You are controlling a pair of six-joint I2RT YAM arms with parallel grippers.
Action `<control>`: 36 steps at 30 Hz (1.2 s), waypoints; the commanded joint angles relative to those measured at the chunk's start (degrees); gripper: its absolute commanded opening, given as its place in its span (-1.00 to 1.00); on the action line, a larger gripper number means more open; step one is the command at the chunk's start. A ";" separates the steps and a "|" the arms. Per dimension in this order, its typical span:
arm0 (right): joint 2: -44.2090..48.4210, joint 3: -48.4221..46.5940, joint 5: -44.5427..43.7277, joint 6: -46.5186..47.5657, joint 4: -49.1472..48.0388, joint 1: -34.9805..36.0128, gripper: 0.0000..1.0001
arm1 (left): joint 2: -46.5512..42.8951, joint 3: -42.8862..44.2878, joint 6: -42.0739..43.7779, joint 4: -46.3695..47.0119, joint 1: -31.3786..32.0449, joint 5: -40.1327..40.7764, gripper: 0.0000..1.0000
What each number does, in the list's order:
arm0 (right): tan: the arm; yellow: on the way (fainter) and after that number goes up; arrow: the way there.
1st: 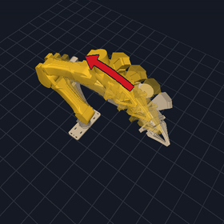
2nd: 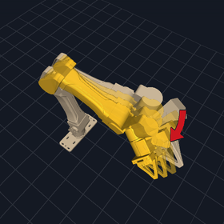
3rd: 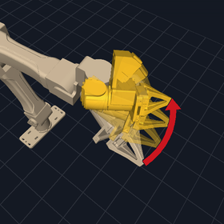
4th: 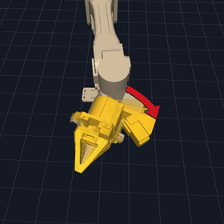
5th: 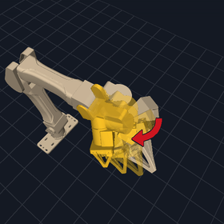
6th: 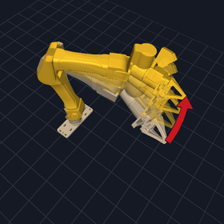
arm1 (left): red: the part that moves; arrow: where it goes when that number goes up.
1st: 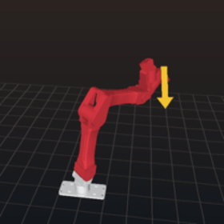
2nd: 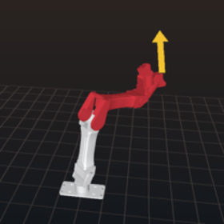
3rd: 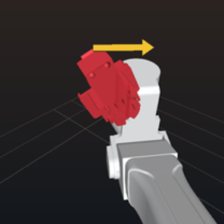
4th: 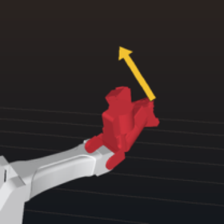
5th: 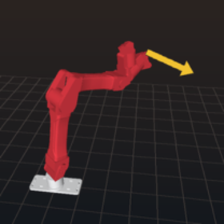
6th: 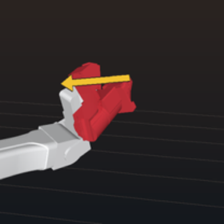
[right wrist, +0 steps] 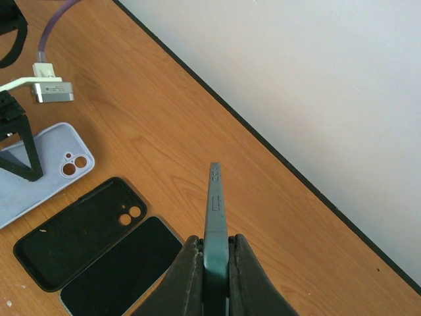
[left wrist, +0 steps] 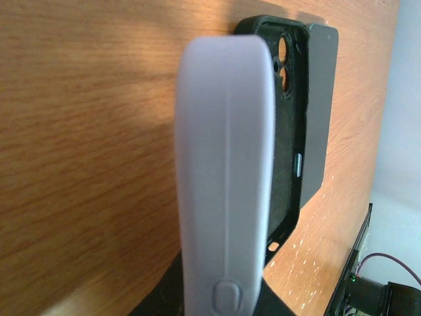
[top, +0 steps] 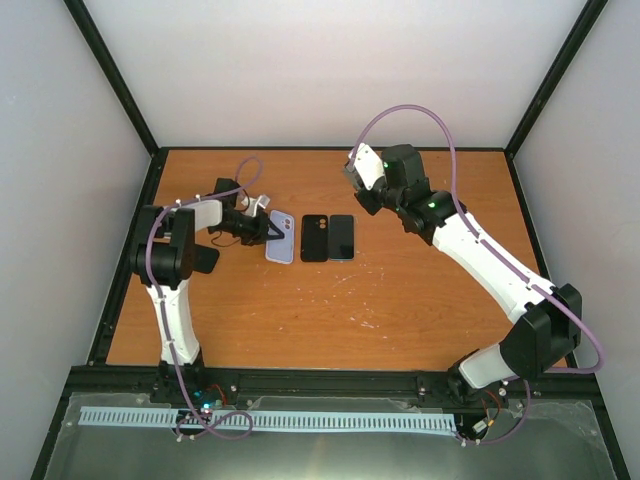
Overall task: Take the phone out of the phone case
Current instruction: Place the phone case at the center of the board.
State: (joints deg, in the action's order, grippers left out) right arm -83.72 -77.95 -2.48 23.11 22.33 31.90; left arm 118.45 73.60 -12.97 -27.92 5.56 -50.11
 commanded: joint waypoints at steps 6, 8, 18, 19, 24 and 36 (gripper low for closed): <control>0.59 -0.74 1.11 -0.89 -2.11 -0.36 -0.94 | 3.48 4.03 -2.72 1.64 0.89 -1.04 -0.98; 0.57 -0.84 1.16 -0.89 -2.11 -0.35 -0.94 | 4.15 4.48 -3.18 1.76 1.15 -1.19 -0.98; 0.57 -0.82 1.33 -0.99 -1.94 -0.35 -0.95 | 6.02 6.11 -5.04 1.99 2.59 -0.11 -0.90; 0.58 -0.86 1.34 -1.01 -1.94 -0.35 -0.94 | 6.09 6.19 -5.12 1.99 2.65 -0.01 -0.83; 0.65 -0.84 1.36 -0.89 -2.02 -0.35 -0.94 | 5.39 5.92 -5.82 0.89 3.05 3.01 -0.41; 0.71 -0.83 0.78 -0.47 -2.11 -0.35 -0.95 | -1.27 2.33 -7.59 -1.17 3.09 14.49 0.37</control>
State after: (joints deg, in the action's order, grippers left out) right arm -83.72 -77.95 -1.34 22.68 22.98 31.88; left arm 119.57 77.36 -19.90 -27.00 8.88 -43.29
